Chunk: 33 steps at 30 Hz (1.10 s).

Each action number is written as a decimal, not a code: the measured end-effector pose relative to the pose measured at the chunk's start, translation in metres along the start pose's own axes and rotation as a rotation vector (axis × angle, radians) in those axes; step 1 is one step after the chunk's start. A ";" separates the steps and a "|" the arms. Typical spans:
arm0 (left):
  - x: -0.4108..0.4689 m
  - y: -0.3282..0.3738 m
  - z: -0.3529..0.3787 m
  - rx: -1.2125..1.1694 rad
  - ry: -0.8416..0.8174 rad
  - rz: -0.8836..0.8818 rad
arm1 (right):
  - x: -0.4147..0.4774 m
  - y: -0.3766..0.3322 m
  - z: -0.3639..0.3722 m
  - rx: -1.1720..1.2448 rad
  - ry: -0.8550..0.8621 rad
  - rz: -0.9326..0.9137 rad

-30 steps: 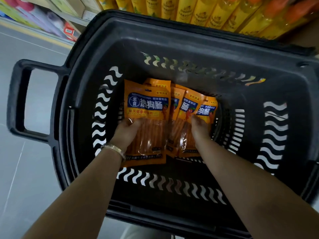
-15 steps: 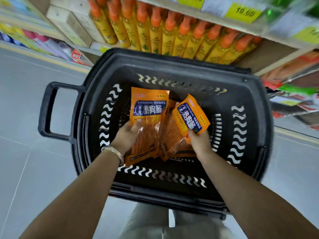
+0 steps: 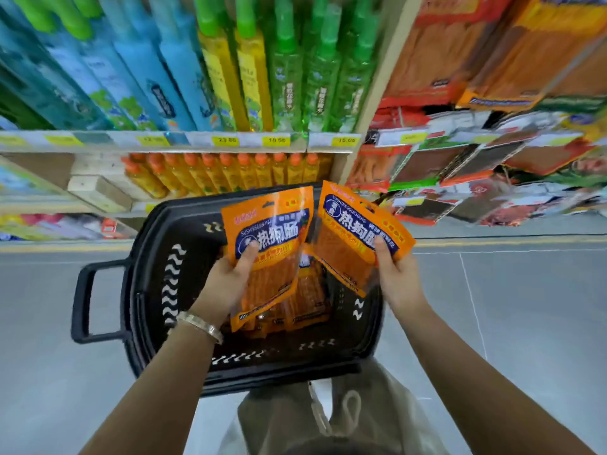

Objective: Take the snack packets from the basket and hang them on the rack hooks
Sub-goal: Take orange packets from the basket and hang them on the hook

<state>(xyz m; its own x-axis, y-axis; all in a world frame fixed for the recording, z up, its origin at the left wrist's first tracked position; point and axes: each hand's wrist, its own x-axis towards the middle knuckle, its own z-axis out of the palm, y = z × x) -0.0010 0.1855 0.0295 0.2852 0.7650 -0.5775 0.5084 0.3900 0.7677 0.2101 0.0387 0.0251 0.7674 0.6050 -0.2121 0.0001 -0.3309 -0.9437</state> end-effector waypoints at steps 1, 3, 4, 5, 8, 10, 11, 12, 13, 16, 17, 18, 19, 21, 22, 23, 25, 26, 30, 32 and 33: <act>-0.004 0.015 0.008 0.017 -0.014 0.019 | -0.003 -0.008 -0.014 0.029 0.047 -0.025; -0.011 0.045 0.027 0.077 -0.042 0.085 | -0.008 -0.020 -0.044 0.071 0.130 -0.045; -0.014 0.060 0.038 0.097 -0.045 0.135 | -0.009 -0.026 -0.060 0.074 0.166 -0.058; -0.018 0.076 0.051 0.095 -0.049 0.195 | -0.008 -0.031 -0.077 0.064 0.204 -0.082; -0.032 0.119 0.096 0.097 -0.085 0.402 | 0.004 -0.041 -0.130 0.005 0.288 -0.142; -0.041 0.143 0.134 0.080 -0.113 0.496 | 0.015 -0.043 -0.166 -0.032 0.306 -0.165; -0.046 0.152 0.153 0.071 -0.118 0.520 | 0.022 -0.045 -0.185 -0.043 0.307 -0.169; -0.051 0.162 0.172 0.060 -0.113 0.537 | 0.029 -0.046 -0.203 -0.048 0.302 -0.181; -0.056 0.172 0.190 0.044 -0.095 0.553 | 0.036 -0.049 -0.222 -0.055 0.295 -0.201; -0.070 0.206 0.239 -0.017 0.011 0.581 | 0.063 -0.066 -0.278 -0.098 0.294 -0.284; -0.074 0.220 0.252 -0.054 0.033 0.582 | 0.072 -0.073 -0.295 -0.114 0.304 -0.317; -0.079 0.233 0.263 -0.092 0.044 0.586 | 0.081 -0.081 -0.311 -0.139 0.311 -0.350; -0.084 0.246 0.272 -0.133 0.051 0.596 | 0.089 -0.091 -0.326 -0.165 0.319 -0.387; -0.093 0.273 0.284 -0.162 0.109 0.653 | 0.103 -0.114 -0.351 -0.168 0.335 -0.469; -0.098 0.287 0.286 -0.149 0.162 0.687 | 0.110 -0.125 -0.361 -0.160 0.338 -0.506; -0.102 0.300 0.287 -0.137 0.207 0.717 | 0.116 -0.137 -0.369 -0.158 0.342 -0.540; -0.109 0.326 0.285 -0.146 0.235 0.785 | 0.130 -0.163 -0.383 -0.152 0.358 -0.605; -0.112 0.338 0.283 -0.168 0.236 0.817 | 0.137 -0.176 -0.388 -0.143 0.363 -0.634; -0.122 0.388 0.268 -0.201 0.357 0.942 | 0.158 -0.234 -0.396 -0.086 0.319 -0.740; -0.127 0.410 0.260 -0.212 0.425 1.002 | 0.166 -0.262 -0.395 -0.041 0.311 -0.799; -0.128 0.420 0.256 -0.230 0.446 1.026 | 0.170 -0.276 -0.394 -0.023 0.309 -0.824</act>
<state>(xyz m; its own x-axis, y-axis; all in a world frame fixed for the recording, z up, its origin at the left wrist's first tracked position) 0.3842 0.1205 0.3548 0.1428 0.8728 0.4666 0.0283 -0.4749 0.8796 0.5933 -0.0520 0.3495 0.6567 0.4360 0.6154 0.6404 0.1084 -0.7603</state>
